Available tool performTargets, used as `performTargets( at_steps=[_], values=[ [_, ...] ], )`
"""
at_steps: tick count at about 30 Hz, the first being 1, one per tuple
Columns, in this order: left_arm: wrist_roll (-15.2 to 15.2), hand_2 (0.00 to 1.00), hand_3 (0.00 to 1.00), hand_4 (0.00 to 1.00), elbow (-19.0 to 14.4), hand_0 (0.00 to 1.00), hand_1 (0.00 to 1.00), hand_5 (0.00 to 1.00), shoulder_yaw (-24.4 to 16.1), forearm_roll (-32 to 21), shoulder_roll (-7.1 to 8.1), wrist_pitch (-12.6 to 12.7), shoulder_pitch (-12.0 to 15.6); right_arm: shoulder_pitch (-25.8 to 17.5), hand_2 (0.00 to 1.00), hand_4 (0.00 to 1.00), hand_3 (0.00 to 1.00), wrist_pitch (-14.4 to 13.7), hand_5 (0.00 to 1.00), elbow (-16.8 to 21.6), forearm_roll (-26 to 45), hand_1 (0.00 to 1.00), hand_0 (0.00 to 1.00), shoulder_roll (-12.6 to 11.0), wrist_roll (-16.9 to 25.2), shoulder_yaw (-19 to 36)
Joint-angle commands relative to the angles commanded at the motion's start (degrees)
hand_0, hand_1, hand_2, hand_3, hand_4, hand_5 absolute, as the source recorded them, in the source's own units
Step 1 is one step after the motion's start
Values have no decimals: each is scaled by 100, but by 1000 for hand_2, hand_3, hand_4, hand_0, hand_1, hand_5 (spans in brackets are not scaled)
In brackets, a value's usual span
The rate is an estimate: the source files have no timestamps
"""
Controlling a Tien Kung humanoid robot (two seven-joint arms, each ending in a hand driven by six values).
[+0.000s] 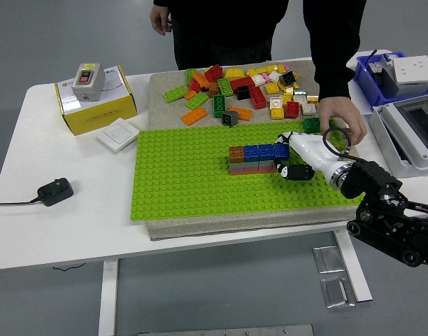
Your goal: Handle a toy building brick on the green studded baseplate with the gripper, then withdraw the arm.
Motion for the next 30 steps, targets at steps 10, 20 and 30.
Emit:
performTargets(
  at_steps=[10, 20, 30],
  values=[
    [-3, 574, 596, 133, 0, 659, 658, 680, 0, 1, -1, -1, -4, 3, 904, 477, 756, 2, 354, 2, 8, 876, 795, -1, 4, 7],
    [-3, 574, 596, 133, 0, 659, 658, 680, -7, 7, -1, -2, -3, 3, 904, 479, 761, 7, 354, 2, 19, 876, 796, -6, 10, 16],
    [-2, 573, 595, 132, 0, 659, 658, 680, -9, 11, 0, -4, 1, 2, 904, 486, 782, 19, 352, -3, 40, 876, 796, -8, 11, 19]
  ],
)
